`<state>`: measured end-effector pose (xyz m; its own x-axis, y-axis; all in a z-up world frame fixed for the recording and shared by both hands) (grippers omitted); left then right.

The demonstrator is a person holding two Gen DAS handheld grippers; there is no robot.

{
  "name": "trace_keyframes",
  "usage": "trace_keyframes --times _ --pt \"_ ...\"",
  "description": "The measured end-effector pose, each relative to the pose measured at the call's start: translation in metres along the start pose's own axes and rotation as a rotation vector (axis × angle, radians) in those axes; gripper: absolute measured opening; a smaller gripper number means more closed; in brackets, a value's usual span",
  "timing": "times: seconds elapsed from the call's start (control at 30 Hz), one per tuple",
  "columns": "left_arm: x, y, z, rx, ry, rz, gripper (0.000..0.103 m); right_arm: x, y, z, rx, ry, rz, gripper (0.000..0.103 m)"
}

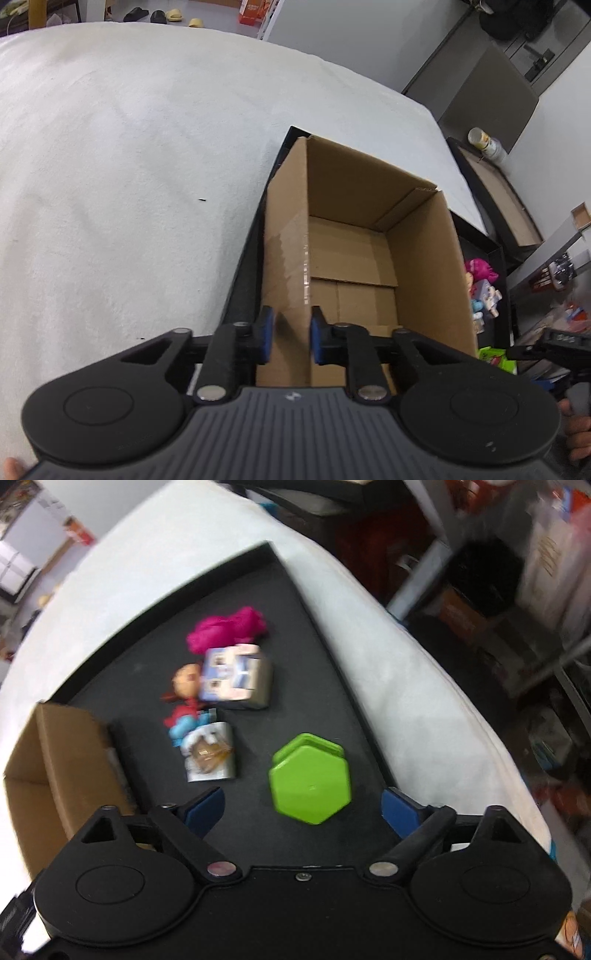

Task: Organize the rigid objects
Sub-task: 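Grip the cardboard box wall with the left tool while the right tool grasps the green hexagon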

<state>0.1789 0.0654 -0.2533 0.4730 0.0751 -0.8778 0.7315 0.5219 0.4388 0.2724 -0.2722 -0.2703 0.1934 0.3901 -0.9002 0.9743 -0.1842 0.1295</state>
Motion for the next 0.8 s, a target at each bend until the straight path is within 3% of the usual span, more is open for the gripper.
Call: trace_keyframes --times 0.23,0.37,0.8 --pt "0.000 0.005 0.002 0.005 0.036 0.026 0.017 0.021 0.004 0.000 -0.004 -0.027 -0.058 0.088" --pt "0.003 0.007 0.001 -0.007 0.038 0.015 0.017 0.033 0.007 0.000 -0.013 -0.033 -0.078 0.048" --pt "0.003 0.005 0.000 -0.002 0.043 0.040 0.017 -0.002 -0.014 -0.045 -0.211 0.002 0.035 0.047"
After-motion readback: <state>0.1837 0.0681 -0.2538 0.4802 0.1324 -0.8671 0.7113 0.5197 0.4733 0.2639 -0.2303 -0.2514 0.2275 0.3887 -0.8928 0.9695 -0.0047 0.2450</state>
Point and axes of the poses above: each gripper's, at about its wrist camera, not at the fingertips, and x roughly the way its jaws point, z to its right, y to its top, the point moved 6 cm from there along x, roughly the way its jaws point, and after that the axes turned 12 degrees about y, right-handed, at the moved point
